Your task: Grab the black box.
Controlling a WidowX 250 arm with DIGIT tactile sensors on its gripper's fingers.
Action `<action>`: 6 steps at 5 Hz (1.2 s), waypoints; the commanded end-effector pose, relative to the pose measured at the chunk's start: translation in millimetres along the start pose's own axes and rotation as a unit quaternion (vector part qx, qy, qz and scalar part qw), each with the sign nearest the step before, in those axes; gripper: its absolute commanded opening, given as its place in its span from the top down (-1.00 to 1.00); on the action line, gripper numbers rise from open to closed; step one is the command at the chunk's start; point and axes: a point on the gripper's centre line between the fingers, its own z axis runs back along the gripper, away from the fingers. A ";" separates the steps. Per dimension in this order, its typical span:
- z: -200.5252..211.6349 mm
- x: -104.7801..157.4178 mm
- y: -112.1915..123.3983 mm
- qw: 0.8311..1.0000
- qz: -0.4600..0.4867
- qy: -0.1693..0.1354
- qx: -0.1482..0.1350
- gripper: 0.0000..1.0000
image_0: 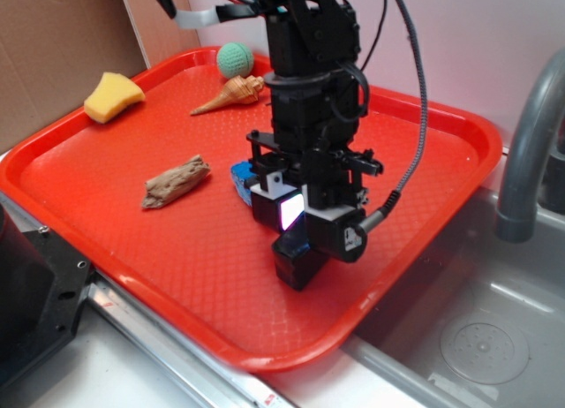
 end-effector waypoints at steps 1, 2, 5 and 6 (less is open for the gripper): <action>21.6 9.6 -3.2 0.996 -0.064 -0.060 -0.021 1.00; 75.7 1.3 2.7 0.983 -0.112 -0.145 0.005 1.00; 223.3 -81.5 95.6 0.975 0.008 -0.215 0.049 1.00; 228.9 -88.6 125.5 0.974 0.048 -0.217 0.033 1.00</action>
